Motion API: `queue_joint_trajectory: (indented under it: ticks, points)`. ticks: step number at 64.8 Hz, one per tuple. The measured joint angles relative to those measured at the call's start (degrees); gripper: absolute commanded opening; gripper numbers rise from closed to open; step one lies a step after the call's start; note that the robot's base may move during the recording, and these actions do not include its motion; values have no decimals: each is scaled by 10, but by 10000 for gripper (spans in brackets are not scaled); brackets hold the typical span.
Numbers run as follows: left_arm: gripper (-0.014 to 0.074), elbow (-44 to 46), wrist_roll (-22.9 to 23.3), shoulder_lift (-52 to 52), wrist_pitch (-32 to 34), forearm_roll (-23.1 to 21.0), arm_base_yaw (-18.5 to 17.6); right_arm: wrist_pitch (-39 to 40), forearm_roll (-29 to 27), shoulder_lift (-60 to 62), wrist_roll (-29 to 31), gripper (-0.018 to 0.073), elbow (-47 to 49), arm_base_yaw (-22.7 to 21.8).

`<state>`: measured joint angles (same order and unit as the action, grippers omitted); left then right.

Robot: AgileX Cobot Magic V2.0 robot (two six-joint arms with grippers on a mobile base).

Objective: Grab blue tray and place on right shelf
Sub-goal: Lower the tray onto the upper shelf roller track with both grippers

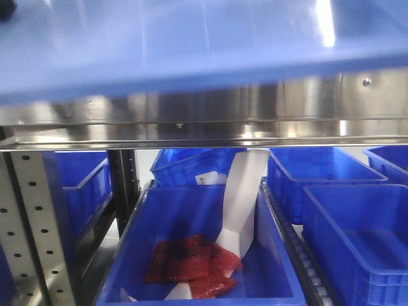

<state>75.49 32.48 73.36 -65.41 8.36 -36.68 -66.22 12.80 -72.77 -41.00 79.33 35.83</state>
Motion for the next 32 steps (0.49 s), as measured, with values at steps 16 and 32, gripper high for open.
queue_joint_trajectory:
  ticks: [16, 32]
  points:
    - [106, 129, -19, 110, 11, 67, 6, 8, 23, -87, 27, 243, 97, -55]
    - [106, 256, -27, 211, 37, 65, 64, 27, 34, -180, 41, 243, 188, -81]
